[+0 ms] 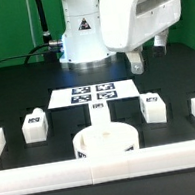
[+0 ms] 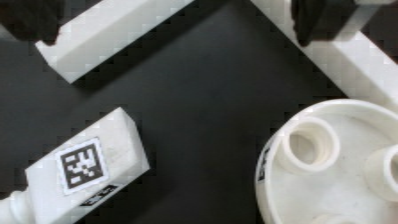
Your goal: Assemble stool
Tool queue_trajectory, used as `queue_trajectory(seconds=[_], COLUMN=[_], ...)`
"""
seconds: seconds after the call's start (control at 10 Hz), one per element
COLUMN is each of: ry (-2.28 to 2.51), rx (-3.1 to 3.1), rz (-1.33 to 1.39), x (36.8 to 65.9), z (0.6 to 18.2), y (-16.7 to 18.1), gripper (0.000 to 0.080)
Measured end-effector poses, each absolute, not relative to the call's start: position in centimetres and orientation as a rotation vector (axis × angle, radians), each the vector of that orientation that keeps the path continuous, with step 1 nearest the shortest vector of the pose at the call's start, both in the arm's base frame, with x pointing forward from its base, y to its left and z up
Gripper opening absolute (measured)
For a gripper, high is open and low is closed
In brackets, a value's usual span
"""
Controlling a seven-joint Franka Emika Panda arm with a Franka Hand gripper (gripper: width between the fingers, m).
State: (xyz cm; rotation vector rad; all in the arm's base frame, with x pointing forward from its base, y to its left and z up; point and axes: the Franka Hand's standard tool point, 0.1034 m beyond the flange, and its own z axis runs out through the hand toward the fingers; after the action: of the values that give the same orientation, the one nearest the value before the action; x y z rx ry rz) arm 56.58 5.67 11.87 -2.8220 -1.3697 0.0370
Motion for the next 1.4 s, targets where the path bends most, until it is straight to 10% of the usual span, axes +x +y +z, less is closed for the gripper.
queue_trajectory(seconds=[0.6,1.4], ry=[-1.428,-1.586], rx=[-2.793,-2.700], rz=[0.037,0.054], x=[56.5,56.0], z=[11.6,6.9], y=[5.1,-1.0], gripper=[0.0650,0.0650])
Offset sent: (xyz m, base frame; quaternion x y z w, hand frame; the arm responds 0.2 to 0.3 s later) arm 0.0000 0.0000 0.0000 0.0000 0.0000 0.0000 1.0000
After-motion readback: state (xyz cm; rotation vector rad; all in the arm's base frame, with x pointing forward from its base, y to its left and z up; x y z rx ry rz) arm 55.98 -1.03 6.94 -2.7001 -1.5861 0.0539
